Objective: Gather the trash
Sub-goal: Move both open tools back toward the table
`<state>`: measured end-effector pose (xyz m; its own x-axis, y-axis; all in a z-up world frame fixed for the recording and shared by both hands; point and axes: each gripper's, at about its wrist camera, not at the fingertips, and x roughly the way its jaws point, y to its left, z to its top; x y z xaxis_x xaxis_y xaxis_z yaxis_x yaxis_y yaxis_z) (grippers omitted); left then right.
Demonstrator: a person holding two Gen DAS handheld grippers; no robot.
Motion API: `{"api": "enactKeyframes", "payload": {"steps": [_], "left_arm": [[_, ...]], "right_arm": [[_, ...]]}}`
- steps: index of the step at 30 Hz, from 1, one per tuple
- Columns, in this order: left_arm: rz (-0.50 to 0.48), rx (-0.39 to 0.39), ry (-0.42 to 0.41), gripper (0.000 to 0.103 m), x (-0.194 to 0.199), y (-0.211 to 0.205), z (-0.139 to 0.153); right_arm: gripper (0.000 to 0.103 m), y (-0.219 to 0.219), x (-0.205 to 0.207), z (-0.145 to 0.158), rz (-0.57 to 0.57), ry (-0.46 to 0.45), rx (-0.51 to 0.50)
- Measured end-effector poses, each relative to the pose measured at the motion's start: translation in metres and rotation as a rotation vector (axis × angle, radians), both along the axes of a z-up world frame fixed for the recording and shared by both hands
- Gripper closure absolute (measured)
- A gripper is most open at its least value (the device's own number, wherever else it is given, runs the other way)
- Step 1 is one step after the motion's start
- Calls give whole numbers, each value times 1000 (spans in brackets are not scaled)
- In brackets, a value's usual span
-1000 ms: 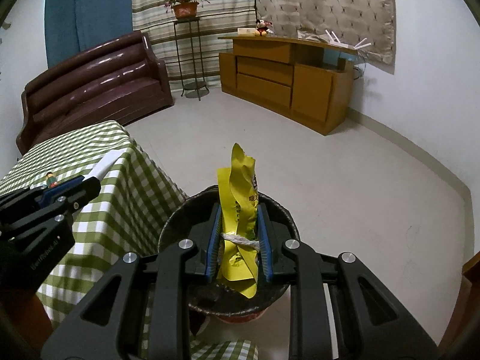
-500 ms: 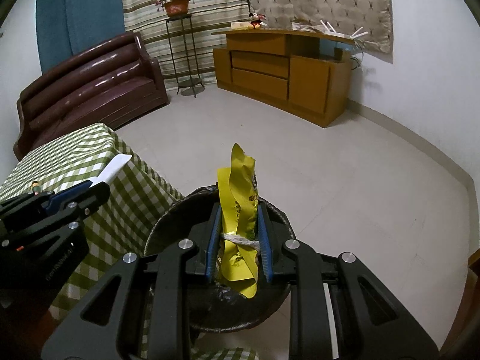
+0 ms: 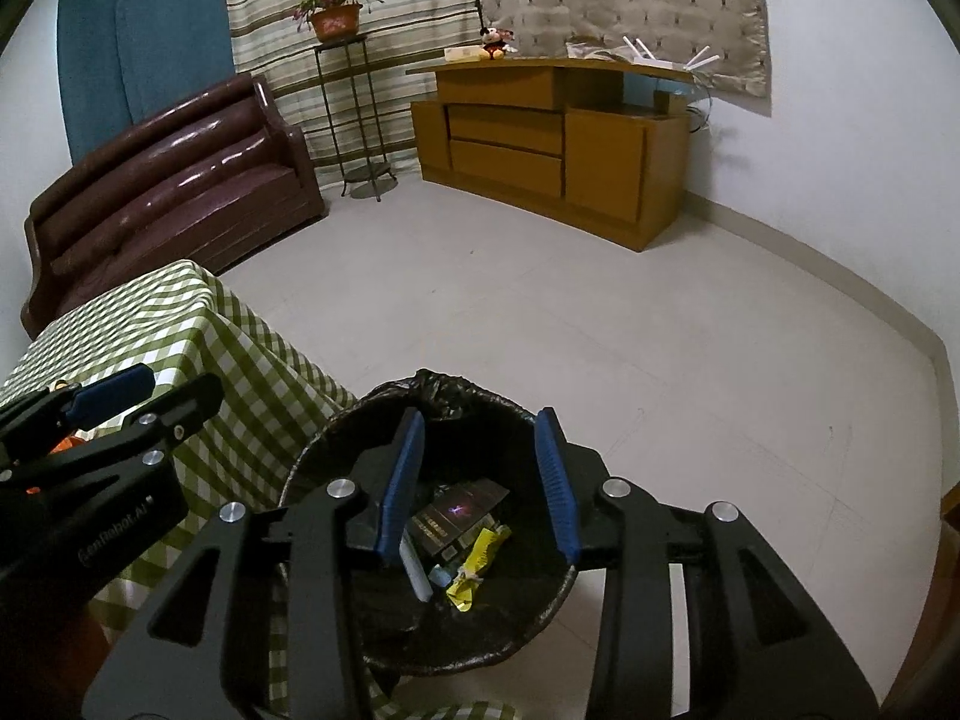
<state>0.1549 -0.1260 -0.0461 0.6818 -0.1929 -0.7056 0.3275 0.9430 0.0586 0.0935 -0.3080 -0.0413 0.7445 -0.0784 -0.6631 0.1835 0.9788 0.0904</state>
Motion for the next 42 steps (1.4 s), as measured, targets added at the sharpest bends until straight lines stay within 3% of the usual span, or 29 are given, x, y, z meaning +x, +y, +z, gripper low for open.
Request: {"api": "enactKeyframes", "payload": {"steps": [18, 29, 42], "left_arm": [[55, -13, -44, 45, -47, 67, 32], [151, 11, -54, 40, -82, 149, 38], [304, 28, -45, 39, -114, 254, 22]], "right_arm": [[54, 48, -35, 24, 74, -13, -14], [54, 122, -56, 34, 208, 3, -32], [54, 215, -87, 19, 355, 64, -23]]}}
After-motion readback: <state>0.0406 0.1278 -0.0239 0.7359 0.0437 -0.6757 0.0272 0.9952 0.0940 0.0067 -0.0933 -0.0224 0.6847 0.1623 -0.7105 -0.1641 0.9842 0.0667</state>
